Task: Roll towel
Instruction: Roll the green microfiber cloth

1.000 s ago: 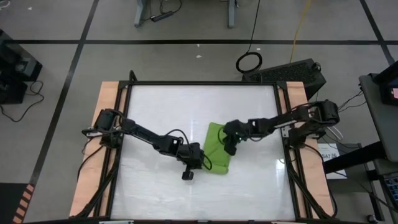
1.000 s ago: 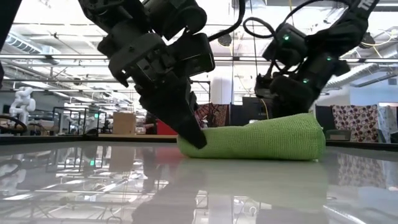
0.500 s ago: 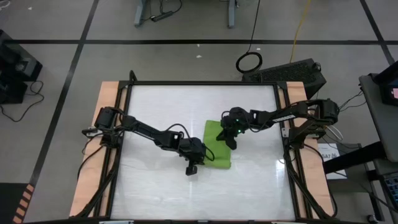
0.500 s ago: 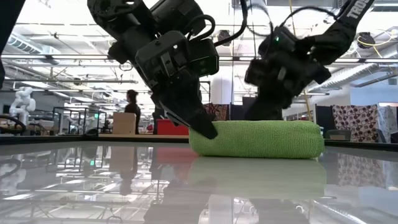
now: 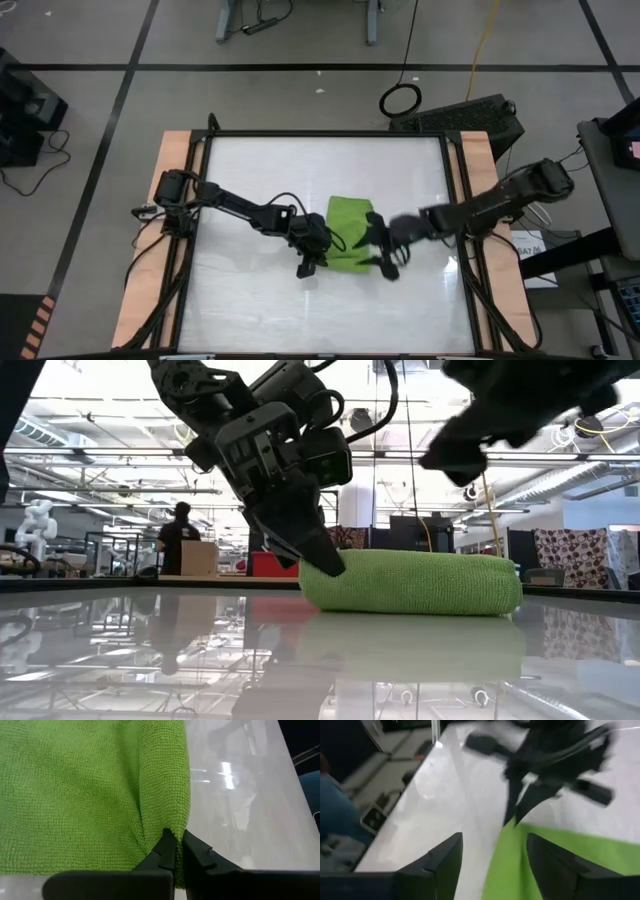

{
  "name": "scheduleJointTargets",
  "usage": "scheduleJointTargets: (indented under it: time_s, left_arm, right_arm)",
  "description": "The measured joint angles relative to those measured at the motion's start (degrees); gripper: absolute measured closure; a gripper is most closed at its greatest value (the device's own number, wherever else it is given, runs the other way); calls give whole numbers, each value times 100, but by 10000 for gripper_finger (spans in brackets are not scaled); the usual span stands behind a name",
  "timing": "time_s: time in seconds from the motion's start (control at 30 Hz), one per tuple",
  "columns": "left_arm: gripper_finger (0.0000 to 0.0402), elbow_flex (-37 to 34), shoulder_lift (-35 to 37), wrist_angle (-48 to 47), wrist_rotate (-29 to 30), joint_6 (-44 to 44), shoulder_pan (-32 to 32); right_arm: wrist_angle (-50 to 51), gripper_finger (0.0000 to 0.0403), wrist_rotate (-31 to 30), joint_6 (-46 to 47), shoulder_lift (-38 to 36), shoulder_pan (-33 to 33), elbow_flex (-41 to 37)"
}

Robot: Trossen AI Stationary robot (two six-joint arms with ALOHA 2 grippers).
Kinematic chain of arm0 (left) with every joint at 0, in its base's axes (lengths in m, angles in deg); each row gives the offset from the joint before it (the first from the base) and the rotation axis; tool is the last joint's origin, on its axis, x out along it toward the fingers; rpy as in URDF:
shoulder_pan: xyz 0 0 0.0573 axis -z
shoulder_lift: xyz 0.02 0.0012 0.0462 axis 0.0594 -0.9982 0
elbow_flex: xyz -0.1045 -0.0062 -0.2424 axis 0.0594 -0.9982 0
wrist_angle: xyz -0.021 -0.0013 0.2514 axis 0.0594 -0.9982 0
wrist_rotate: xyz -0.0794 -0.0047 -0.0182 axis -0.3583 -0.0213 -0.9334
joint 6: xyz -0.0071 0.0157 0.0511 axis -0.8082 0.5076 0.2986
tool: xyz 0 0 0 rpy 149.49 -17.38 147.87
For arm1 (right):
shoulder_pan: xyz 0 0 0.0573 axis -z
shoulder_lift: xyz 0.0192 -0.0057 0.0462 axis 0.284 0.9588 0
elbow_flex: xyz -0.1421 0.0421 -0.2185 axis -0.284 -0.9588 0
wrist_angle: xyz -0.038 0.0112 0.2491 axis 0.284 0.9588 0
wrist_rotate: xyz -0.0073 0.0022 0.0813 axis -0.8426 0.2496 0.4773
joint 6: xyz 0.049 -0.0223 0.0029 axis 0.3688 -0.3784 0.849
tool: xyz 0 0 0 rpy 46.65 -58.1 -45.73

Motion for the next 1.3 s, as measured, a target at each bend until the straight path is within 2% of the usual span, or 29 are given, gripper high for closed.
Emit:
scheduleJointTargets:
  time_s: [0.2, 0.3, 0.5, 0.67, 0.9, 1.17, 1.3]
  left_arm:
    - [388, 9, -260, 38, -453, -62, -84]
    - [388, 18, -435, 94, -689, -153, -103]
    - [388, 19, -506, 227, -841, -282, -160]
    - [388, 9, -519, 331, -974, -452, -260]
    - [388, 9, -523, 316, -1161, -496, -326]
    - [388, 4, -523, 305, -1405, -450, -394]
    - [388, 1, -523, 317, -1457, -320, -398]
  right_arm:
    - [343, 200, -1910, 397, 346, -1328, 0]
    - [321, 206, -2531, 564, 591, -1698, -2]
    - [69, 205, -2690, 806, 1220, -1950, -2]
    - [-95, 192, -3089, 826, 1527, -1935, 0]
    - [-96, 189, -3086, 893, 1996, -1896, 0]
    - [-173, 192, -3183, 1711, 2563, -1902, 20]
    - [-166, 219, -3256, 2160, 2624, -1870, 20]
